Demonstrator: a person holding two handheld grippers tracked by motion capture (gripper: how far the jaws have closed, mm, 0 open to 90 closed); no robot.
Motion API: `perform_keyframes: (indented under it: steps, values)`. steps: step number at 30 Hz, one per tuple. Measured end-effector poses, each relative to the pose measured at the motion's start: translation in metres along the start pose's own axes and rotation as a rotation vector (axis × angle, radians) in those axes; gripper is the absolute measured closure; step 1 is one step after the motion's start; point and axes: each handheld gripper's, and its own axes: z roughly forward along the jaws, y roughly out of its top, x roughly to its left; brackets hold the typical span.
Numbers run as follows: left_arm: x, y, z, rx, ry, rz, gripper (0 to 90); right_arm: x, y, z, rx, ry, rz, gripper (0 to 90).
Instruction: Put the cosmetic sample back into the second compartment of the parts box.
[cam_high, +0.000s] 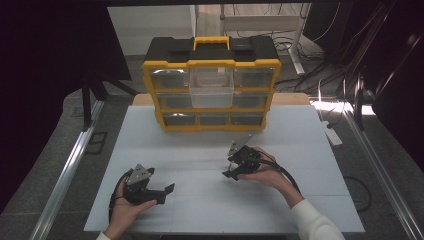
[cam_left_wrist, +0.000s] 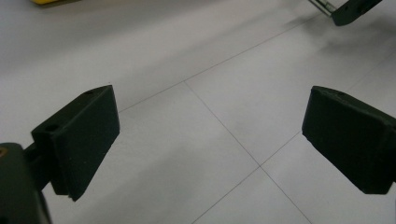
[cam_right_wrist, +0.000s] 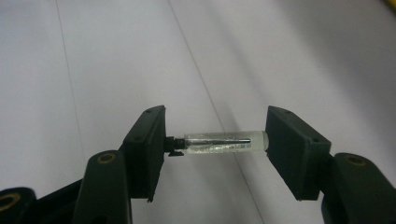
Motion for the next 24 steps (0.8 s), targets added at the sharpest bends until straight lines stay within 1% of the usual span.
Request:
perform_keyframes:
  steps: [1, 4, 6, 7, 10, 11, 14, 15, 16, 18, 19, 21, 23, 24]
  values:
    - [0.0, 0.0, 0.0, -0.001, -0.002, -0.001, 4.4, 0.0, 0.0, -0.002, -0.01, -0.004, 0.004, 40.3]
    - [0.0, 0.0, 0.0, 0.0, -0.001, -0.001, 4.4, 0.0, 0.0, -0.01, -0.067, -0.009, 0.039, 40.4]
    - [0.0, 0.0, 0.0, 0.0, 0.0, 0.0, 4.4, 0.001, 0.0, -0.014, -0.094, -0.011, 0.057, 40.4]
    - [0.0, 0.0, 0.0, 0.0, 0.0, 0.0, 4.4, 0.001, 0.0, -0.014, -0.094, -0.011, 0.057, 40.4]
    - [0.0, 0.0, 0.0, 0.0, -0.001, 0.0, 4.4, 0.003, -0.001, -0.023, -0.141, -0.021, 0.081, 40.4]
    - [0.0, 0.0, 0.0, 0.0, -0.001, 0.0, 4.4, 0.003, -0.002, -0.025, -0.158, -0.021, 0.079, 40.4]
    - [0.0, 0.0, 0.001, -0.002, -0.001, -0.001, 4.4, 0.005, -0.003, -0.03, -0.181, -0.036, 0.086, 40.4]
    - [-0.001, 0.0, 0.001, -0.002, -0.002, -0.001, 4.4, 0.006, -0.003, -0.032, -0.19, -0.037, 0.096, 40.4]
    - [-0.001, 0.0, 0.001, -0.002, -0.002, -0.001, 4.4, 0.006, -0.003, -0.032, -0.19, -0.037, 0.096, 40.4]
    - [-0.001, 0.0, 0.001, -0.002, -0.002, 0.001, 4.4, 0.006, -0.004, -0.036, -0.219, -0.04, 0.109, 40.4]
    - [-0.001, 0.0, 0.001, -0.003, -0.001, 0.0, 4.4, 0.006, -0.005, -0.039, -0.23, -0.054, 0.112, 40.4]
    - [-0.001, 0.0, 0.001, -0.004, -0.002, -0.001, 4.4, 0.006, -0.005, -0.041, -0.249, -0.06, 0.122, 40.4]
    - [0.0, 0.0, 0.001, -0.004, 0.0, -0.001, 4.4, 0.006, -0.006, -0.044, -0.279, -0.064, 0.136, 40.4]
    - [0.0, 0.0, 0.001, -0.003, -0.002, -0.001, 4.4, 0.006, -0.006, -0.044, -0.279, -0.064, 0.136, 40.4]
